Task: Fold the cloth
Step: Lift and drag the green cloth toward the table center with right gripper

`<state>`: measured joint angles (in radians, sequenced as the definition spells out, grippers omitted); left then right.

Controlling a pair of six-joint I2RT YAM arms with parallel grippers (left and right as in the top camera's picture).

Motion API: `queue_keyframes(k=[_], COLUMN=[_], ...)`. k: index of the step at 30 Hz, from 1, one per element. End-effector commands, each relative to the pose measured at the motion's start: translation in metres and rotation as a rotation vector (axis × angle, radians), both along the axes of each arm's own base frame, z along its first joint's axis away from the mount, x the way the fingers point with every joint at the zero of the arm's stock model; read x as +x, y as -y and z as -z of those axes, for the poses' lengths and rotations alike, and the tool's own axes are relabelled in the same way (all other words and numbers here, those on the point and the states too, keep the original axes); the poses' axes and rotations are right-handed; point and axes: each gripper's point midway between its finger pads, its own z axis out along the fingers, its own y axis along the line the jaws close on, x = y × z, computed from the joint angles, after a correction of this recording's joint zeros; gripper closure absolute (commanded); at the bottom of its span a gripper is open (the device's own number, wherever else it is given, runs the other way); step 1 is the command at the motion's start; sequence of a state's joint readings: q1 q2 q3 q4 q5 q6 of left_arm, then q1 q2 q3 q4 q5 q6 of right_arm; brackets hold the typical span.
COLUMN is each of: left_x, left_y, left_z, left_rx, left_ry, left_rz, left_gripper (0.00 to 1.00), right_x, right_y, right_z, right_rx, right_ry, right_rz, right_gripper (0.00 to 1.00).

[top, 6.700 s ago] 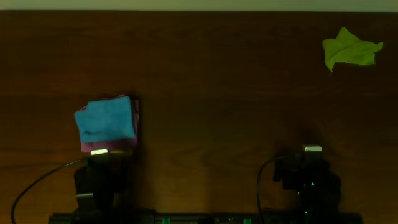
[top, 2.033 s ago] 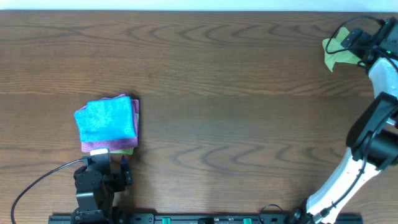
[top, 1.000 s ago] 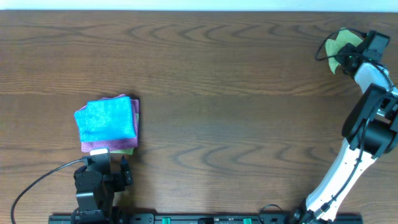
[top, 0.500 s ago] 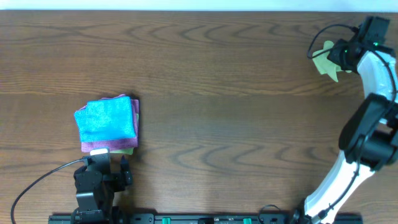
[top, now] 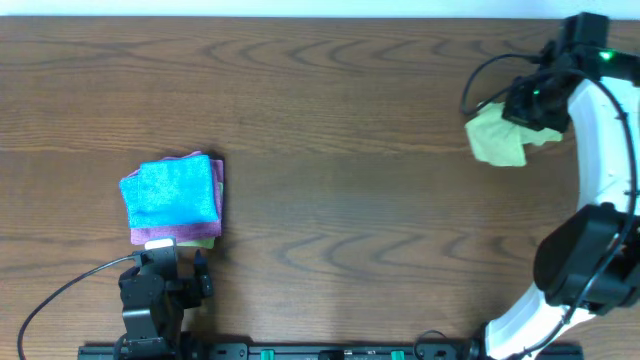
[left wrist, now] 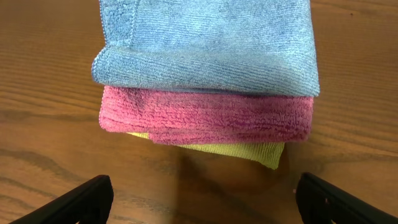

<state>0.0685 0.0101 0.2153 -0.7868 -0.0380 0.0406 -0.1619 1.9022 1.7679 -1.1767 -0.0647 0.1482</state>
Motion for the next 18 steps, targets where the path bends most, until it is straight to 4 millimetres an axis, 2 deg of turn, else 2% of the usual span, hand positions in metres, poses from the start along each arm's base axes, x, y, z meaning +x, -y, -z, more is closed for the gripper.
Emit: queue_keyframes(k=[1, 6, 9, 12, 18], left_x=[-0.007, -0.007, -0.007, -0.007, -0.007], left_y=[-0.002, -0.002, -0.002, -0.002, -0.002], left_z=[0.019, 0.019, 0.019, 0.019, 0.019], left_rx=[-0.004, -0.004, -0.003, -0.004, -0.004], left_ry=[-0.061, -0.061, -0.061, -0.061, -0.061], left_rz=[-0.021, -0.021, -0.021, -0.021, -0.021], left_gripper=[0.05, 0.05, 0.05, 0.05, 0.05], right_x=[-0.003, -0.011, -0.018, -0.027, -0.033], right_y=[-0.040, -0.096, -0.127, -0.156, -0.190], right_z=[-0.011, -0.005, 0.007, 0.032, 0.077], right_rx=[0.010, 0.007, -0.004, -0.010, -0.002], right_ry=[0.006, -0.023, -0.040, -0.057, -0.027], right_rz=[-0.108, -0.245, -0.322, -0.381, -0.441], right_gripper=[0.99, 0.99, 0.99, 0.99, 0.99])
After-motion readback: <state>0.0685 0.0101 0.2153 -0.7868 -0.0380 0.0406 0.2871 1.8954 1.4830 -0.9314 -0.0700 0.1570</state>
